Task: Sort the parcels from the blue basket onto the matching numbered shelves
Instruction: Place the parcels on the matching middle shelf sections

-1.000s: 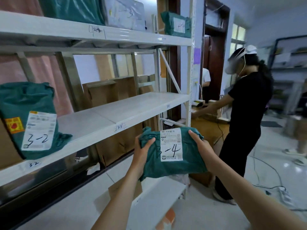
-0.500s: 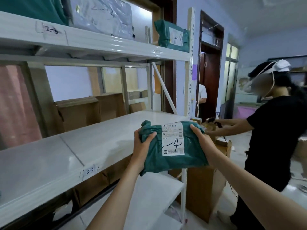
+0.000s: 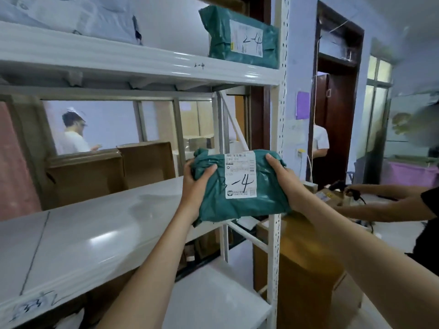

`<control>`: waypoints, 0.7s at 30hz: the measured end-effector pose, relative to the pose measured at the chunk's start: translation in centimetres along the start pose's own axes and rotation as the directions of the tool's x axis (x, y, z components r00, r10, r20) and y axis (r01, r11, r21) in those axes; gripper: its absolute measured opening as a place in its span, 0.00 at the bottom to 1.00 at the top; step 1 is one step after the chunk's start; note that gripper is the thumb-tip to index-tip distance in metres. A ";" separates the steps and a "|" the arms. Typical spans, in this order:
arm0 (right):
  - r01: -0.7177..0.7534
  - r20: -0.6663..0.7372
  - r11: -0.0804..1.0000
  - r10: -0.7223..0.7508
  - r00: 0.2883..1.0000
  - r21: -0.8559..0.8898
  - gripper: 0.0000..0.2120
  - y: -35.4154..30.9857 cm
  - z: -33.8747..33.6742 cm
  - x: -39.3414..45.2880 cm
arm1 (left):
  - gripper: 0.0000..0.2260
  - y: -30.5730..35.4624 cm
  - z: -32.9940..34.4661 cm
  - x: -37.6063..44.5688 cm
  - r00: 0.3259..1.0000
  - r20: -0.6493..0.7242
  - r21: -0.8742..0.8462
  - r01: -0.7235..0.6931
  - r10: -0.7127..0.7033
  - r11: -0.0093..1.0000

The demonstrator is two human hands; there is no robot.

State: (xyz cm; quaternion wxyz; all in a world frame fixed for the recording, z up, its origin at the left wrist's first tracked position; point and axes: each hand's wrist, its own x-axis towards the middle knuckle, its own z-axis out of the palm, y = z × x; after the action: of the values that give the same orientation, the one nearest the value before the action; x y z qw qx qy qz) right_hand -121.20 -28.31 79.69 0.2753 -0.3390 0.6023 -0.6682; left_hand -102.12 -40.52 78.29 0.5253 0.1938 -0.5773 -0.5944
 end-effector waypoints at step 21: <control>0.234 0.087 0.810 -0.223 0.971 -0.537 0.27 -0.9 -3.0 17.9 | 0.27 -6.9 5.5 9.2 0.957 -0.206 0.346 -0.123 0.203 0.930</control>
State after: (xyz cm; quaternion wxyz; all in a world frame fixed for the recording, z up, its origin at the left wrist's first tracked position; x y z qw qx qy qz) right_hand -134.57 -40.25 82.58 0.0913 -0.4794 0.7190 -0.4948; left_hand -112.94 -47.19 77.08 0.5989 0.2998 -0.6152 -0.4160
